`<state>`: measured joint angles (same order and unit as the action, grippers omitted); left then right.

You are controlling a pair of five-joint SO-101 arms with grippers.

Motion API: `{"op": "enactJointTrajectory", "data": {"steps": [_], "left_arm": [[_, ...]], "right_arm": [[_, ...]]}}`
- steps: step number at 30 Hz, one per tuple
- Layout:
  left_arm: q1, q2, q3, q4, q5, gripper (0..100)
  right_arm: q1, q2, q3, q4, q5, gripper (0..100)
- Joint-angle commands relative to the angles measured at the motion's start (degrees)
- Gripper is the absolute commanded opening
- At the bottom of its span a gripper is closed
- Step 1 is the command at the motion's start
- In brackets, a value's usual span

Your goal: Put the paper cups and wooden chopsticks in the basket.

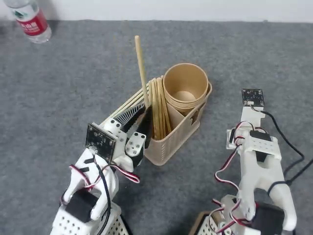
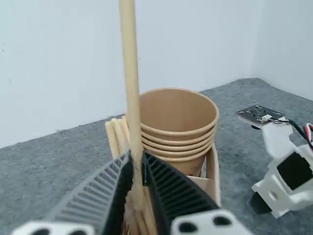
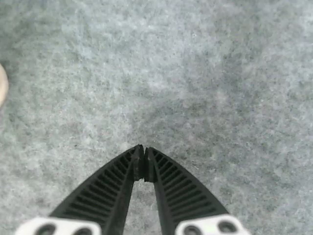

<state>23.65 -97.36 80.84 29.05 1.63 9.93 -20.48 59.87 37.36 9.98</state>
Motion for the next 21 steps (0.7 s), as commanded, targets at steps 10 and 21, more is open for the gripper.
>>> {"op": "enactJointTrajectory", "data": {"steps": [10,21], "left_arm": [[0.4,-1.0,1.7,-1.5,0.6,7],[0.3,-1.0,1.5,-1.5,0.5,7]], "right_arm": [[-0.5,-1.8,0.0,-0.8,0.7,0.8],[-0.5,-1.8,0.0,-0.8,0.7,0.8]]}}
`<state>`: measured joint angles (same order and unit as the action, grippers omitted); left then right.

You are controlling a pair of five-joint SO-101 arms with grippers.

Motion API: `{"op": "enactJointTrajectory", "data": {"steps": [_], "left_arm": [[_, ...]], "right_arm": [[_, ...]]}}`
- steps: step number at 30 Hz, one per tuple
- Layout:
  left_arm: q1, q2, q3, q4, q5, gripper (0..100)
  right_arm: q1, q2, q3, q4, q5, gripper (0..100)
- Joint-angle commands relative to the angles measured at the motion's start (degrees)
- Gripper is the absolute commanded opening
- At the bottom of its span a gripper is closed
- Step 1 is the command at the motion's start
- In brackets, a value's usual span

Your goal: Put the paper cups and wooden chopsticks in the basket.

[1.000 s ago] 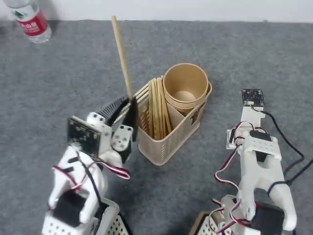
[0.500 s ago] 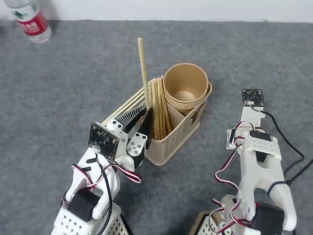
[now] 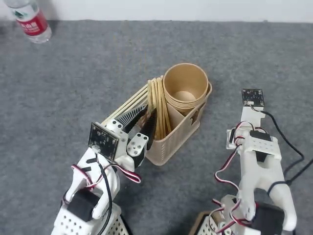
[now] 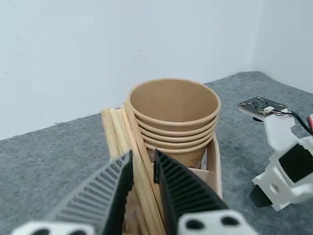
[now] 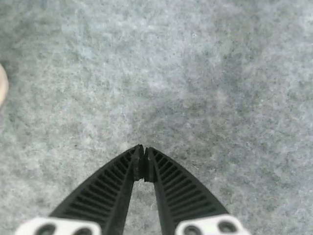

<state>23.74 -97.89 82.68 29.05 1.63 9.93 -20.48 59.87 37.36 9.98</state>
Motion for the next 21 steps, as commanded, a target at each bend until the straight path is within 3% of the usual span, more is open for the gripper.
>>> {"op": "enactJointTrajectory", "data": {"steps": [1,11,21], "left_arm": [[-0.7,-0.4,-0.7,-1.5,0.4,7],[-29.6,4.4,-13.4,9.9,-2.4,14],[-37.6,36.0,-31.7,16.7,-23.5,14]], "right_arm": [[-0.5,-1.8,0.0,-0.8,0.7,0.8],[-0.5,-1.8,0.0,-0.9,0.7,0.8],[-0.5,-1.8,0.0,-0.8,0.7,0.8]]}}
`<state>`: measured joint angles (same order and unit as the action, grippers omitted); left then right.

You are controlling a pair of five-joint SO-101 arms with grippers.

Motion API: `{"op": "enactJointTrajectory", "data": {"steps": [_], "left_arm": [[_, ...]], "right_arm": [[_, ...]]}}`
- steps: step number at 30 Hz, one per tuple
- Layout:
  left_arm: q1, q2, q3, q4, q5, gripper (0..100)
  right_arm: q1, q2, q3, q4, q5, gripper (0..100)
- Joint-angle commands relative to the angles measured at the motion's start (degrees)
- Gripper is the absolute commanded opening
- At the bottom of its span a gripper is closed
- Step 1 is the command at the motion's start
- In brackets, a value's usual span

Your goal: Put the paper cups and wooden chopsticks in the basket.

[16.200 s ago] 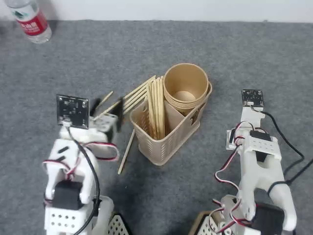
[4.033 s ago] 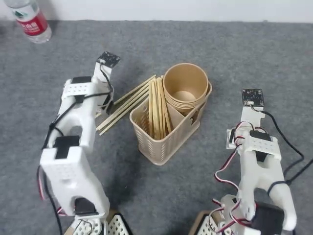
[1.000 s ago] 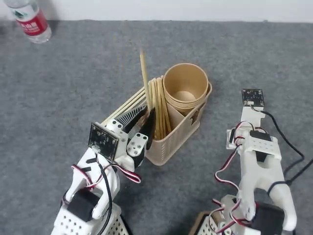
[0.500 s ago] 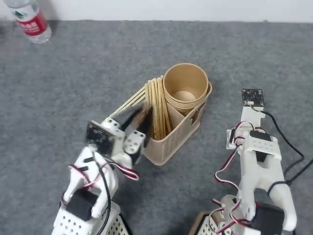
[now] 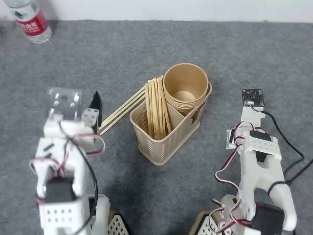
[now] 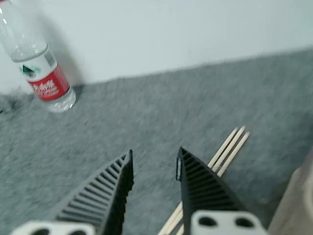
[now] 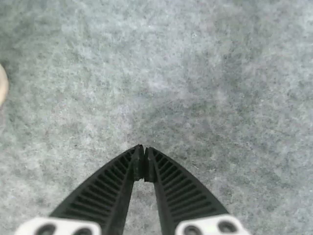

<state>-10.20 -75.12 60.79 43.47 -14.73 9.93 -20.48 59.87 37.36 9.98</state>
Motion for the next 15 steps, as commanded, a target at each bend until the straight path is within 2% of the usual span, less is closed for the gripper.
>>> {"op": "enactJointTrajectory", "data": {"steps": [1,10,15], "left_arm": [[-4.5,17.7,-12.5,3.6,-8.9,14],[-3.5,50.2,-40.4,24.9,-22.8,14],[0.7,60.0,-41.5,27.8,-31.9,14]], "right_arm": [[-0.5,-1.8,0.0,-0.8,0.7,0.8],[-0.5,-1.8,0.0,-0.8,0.7,0.8],[-0.5,-1.8,0.0,-0.8,0.7,0.8]]}}
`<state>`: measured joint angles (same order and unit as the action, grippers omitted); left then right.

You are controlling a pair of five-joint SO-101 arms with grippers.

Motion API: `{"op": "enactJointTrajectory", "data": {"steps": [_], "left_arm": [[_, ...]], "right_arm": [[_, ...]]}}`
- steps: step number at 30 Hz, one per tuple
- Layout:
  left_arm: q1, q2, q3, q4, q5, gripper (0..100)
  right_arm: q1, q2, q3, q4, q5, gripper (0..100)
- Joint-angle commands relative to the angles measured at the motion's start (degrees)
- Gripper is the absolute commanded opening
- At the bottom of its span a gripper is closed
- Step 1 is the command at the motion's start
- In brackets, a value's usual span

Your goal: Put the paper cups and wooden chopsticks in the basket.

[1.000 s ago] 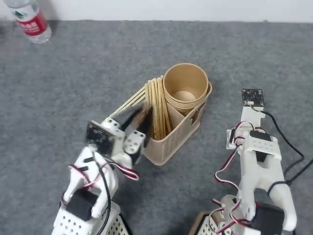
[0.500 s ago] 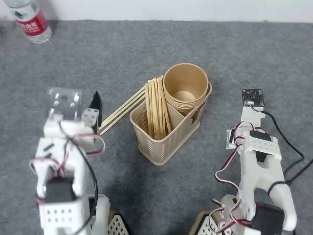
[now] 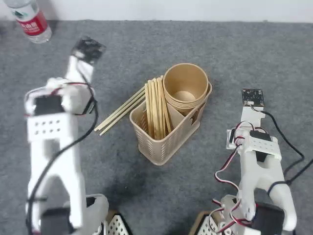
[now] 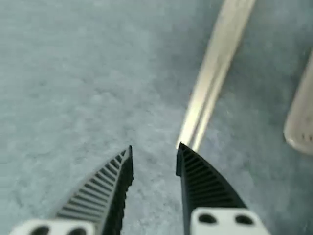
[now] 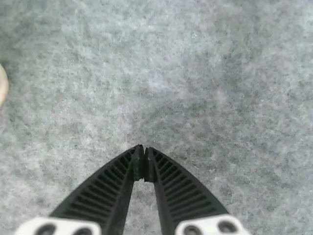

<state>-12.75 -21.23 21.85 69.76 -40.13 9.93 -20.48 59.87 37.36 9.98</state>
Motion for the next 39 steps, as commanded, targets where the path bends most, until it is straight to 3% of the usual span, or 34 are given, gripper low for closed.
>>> {"op": "enactJointTrajectory", "data": {"steps": [1,9,17,29,39], "left_arm": [[4.1,7.7,-2.0,1.2,-8.1,14],[4.8,21.4,3.5,-16.2,-9.8,14],[4.8,33.6,3.1,-27.0,-9.8,14],[5.3,36.2,-1.2,-21.6,-13.9,14],[5.3,57.7,-32.9,10.7,-19.5,4]], "right_arm": [[-0.5,-1.8,0.0,-0.8,0.7,0.8],[-0.5,-1.8,0.0,-0.8,0.7,0.8],[-0.5,-1.8,0.0,-0.9,0.7,0.8],[-0.5,-1.8,0.0,-0.9,0.7,0.8],[-0.5,-1.8,0.0,-0.8,0.7,0.8]]}}
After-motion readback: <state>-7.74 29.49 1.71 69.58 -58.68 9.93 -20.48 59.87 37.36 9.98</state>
